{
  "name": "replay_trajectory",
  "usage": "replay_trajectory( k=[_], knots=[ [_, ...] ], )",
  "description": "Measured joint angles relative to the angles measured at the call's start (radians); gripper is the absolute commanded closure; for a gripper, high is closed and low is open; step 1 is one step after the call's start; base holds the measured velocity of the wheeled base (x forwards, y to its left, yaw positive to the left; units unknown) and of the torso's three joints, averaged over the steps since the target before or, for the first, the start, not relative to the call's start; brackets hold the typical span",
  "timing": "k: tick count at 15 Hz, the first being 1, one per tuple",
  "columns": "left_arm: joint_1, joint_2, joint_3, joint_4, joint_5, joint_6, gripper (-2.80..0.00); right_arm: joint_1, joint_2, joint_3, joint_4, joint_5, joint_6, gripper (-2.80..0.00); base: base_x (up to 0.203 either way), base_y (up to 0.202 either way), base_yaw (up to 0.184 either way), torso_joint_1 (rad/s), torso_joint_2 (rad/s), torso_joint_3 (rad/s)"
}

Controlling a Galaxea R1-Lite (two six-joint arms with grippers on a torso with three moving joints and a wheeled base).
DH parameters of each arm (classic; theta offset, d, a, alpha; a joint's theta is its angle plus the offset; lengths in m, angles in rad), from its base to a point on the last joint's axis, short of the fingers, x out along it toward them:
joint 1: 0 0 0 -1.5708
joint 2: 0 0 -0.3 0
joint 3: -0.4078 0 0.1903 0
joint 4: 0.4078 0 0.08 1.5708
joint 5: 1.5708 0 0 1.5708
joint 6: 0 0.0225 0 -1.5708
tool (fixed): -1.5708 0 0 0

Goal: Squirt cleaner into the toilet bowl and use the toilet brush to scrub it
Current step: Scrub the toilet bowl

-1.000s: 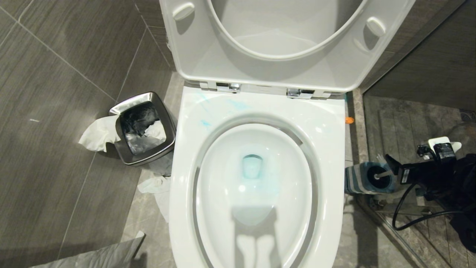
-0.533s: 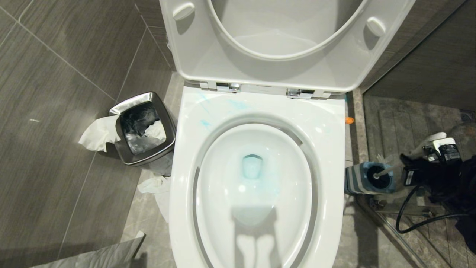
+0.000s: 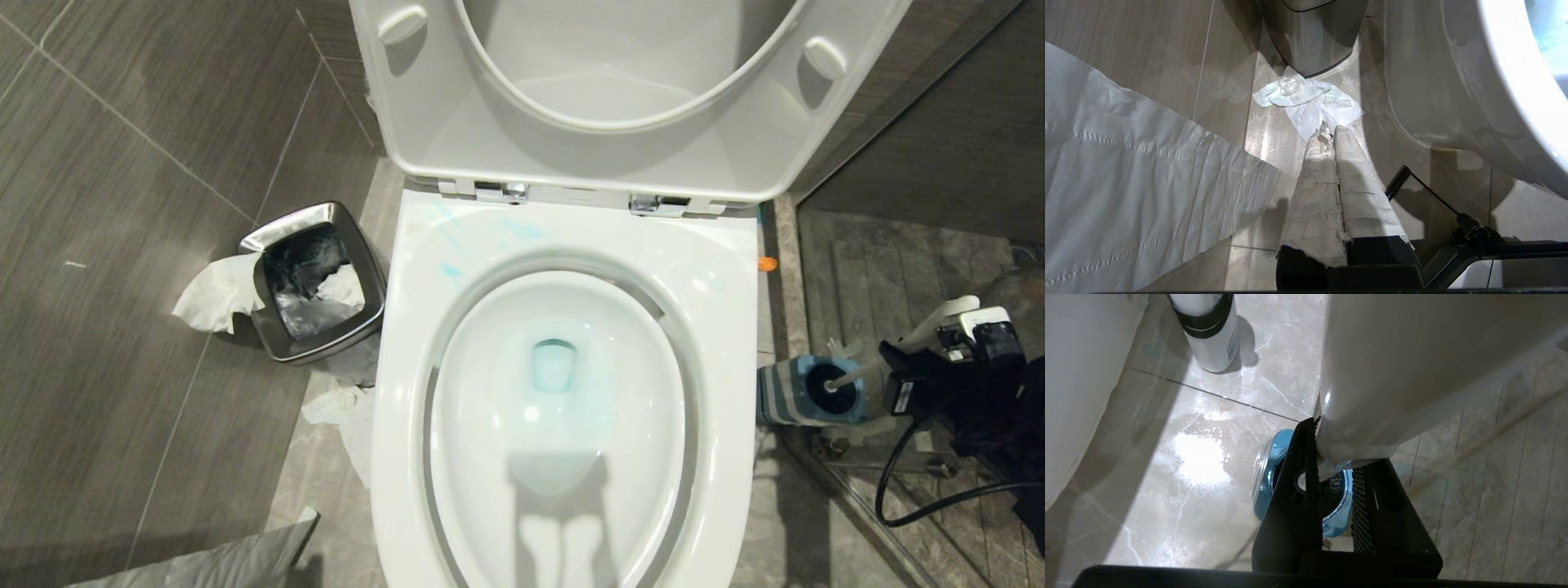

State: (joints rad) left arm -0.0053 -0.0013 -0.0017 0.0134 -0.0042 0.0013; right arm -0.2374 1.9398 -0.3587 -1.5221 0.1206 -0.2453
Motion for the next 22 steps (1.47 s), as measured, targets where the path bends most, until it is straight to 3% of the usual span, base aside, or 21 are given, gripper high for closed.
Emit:
replay_trajectory(
  k=[8, 15, 18, 22],
  knots=[
    [0.0, 0.0, 0.0, 0.0, 0.0, 0.0, 0.0, -0.002, -0.16, 0.115, 0.001, -0.007, 0.044, 0.0, 0.0, 0.0, 0.0, 0.0, 0.0, 0.0],
    [0.0, 0.0, 0.0, 0.0, 0.0, 0.0, 0.0, -0.005, -0.437, 0.174, 0.038, -0.04, 0.096, 0.0, 0.0, 0.0, 0.0, 0.0, 0.0, 0.0],
    [0.0, 0.0, 0.0, 0.0, 0.0, 0.0, 0.0, -0.006, -0.612, 0.146, 0.215, -0.049, 0.102, 0.0, 0.0, 0.0, 0.0, 0.0, 0.0, 0.0],
    [0.0, 0.0, 0.0, 0.0, 0.0, 0.0, 0.0, -0.006, -0.868, -0.081, 0.686, -0.03, 0.133, 0.0, 0.0, 0.0, 0.0, 0.0, 0.0, 0.0]
  ],
)
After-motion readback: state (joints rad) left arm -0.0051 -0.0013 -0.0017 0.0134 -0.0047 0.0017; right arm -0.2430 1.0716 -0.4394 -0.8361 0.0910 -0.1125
